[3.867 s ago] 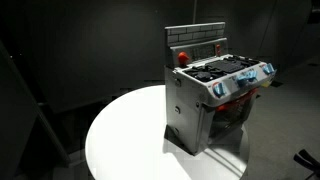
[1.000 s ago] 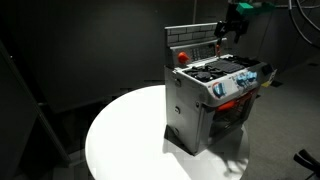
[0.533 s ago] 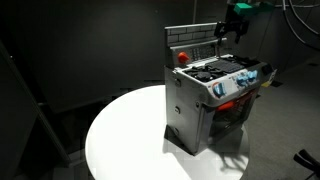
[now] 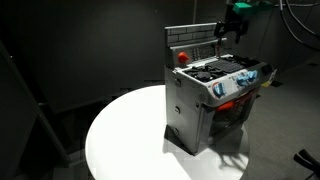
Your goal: Press the top orange button on the microwave oven controlling panel of the stove twice
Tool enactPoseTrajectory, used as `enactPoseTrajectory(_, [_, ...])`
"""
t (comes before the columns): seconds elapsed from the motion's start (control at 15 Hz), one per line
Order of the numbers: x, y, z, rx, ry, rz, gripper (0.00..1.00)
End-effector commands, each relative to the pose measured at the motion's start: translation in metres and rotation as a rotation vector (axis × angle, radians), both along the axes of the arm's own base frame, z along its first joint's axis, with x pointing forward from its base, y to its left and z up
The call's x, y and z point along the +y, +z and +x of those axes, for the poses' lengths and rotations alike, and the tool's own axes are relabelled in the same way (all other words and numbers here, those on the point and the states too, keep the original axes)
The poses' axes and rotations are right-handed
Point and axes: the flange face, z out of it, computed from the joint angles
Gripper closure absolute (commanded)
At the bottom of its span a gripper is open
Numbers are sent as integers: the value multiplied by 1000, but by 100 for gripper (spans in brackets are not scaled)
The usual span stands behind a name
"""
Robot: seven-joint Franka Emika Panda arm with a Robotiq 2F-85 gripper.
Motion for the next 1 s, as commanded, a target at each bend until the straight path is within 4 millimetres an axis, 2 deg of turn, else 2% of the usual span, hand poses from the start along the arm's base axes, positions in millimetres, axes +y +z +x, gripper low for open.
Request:
enactPoseTrajectory(0.0, [-4, 4, 1, 11, -22, 21, 0])
enactPoseTrajectory(0.53, [-3, 5, -13, 73, -25, 29, 0])
enactPoseTrajectory(0.93, [-3, 3, -11, 88, -25, 26, 0])
